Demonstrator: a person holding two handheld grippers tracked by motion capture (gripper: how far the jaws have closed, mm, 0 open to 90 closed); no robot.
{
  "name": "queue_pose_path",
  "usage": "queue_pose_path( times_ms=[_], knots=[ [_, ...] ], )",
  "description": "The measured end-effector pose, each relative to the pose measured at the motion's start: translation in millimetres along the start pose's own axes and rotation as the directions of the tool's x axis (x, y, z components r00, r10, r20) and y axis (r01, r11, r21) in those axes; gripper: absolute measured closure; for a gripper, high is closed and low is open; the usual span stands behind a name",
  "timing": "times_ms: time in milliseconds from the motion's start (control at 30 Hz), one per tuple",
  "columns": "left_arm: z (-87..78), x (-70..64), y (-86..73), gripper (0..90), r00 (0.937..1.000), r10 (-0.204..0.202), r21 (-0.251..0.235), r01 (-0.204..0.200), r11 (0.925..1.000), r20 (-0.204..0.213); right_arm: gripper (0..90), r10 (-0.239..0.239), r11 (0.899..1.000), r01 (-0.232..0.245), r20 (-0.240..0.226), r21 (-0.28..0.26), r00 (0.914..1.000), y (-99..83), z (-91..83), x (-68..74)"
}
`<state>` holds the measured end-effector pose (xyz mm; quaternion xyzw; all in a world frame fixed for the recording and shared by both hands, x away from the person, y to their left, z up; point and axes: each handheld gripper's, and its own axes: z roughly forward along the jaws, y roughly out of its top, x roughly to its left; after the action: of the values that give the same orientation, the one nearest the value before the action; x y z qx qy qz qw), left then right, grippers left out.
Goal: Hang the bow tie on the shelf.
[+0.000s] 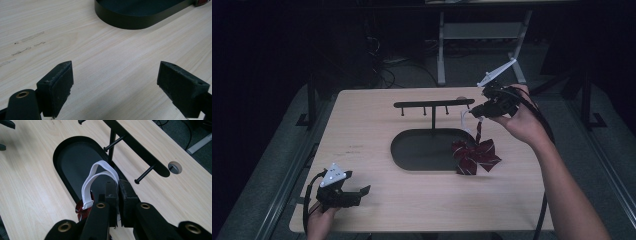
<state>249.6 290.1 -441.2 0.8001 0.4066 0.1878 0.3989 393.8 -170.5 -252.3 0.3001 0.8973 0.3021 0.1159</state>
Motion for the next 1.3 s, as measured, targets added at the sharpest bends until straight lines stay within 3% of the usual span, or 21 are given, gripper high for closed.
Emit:
queue_pose_path(
  times_ms=[667, 1067, 1300],
  knots=[
    [0.2, 0.9, -0.3, 13.5, 0.9999, -0.010, -0.011, 0.010, 0.9999, -0.003, 85.6, 0.025, 1.000, -0.025, 0.030, 0.009, 0.9992, 15.1, 0.5, -16.7],
    [-0.4, 0.5, -0.7, 13.5, 1.0000, -0.008, -0.007, 0.008, 0.9999, 0.000, 85.2, 0.083, 0.995, -0.085, 0.046, 0.054, 0.9955, 18.2, 17.9, -34.4],
    [-1.0, 0.2, -0.1, 13.5, 1.0000, 0.002, 0.002, -0.002, 1.0000, 0.004, 85.1, 0.091, 0.993, -0.095, 0.052, 0.077, 0.9945, 19.4, 28.3, -39.4]
  ],
)
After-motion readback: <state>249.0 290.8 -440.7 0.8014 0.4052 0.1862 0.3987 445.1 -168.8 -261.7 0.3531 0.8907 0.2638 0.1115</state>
